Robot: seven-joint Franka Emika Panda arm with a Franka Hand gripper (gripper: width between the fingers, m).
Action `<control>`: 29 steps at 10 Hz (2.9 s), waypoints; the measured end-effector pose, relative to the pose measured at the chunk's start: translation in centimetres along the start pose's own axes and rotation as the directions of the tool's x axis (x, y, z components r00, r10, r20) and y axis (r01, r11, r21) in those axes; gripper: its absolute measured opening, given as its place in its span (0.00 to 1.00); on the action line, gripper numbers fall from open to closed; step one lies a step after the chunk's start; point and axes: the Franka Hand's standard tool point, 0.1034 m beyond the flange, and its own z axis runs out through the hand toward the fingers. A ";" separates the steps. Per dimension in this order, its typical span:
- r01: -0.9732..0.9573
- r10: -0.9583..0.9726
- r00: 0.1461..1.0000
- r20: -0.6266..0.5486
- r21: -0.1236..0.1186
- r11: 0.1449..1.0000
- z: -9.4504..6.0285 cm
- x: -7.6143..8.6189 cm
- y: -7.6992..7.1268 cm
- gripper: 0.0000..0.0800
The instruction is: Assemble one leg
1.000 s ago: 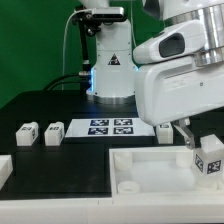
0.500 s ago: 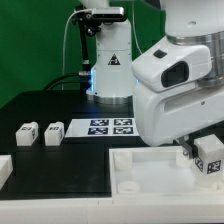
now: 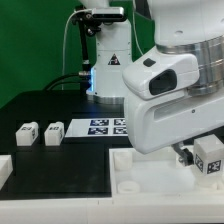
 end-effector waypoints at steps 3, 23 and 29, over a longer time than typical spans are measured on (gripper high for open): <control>-0.116 0.116 0.993 0.000 0.001 0.993 0.0 0.0 0.0 0.36; -0.977 0.994 -0.098 -0.048 0.195 -0.087 1.0 -1.4 -1.1 0.72; -0.748 0.744 0.645 -0.176 0.052 0.661 0.8 -1.2 -1.8 0.81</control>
Offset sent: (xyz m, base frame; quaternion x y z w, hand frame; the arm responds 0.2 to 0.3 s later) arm 0.0000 0.0000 0.0000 0.0000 0.0000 0.2667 0.9638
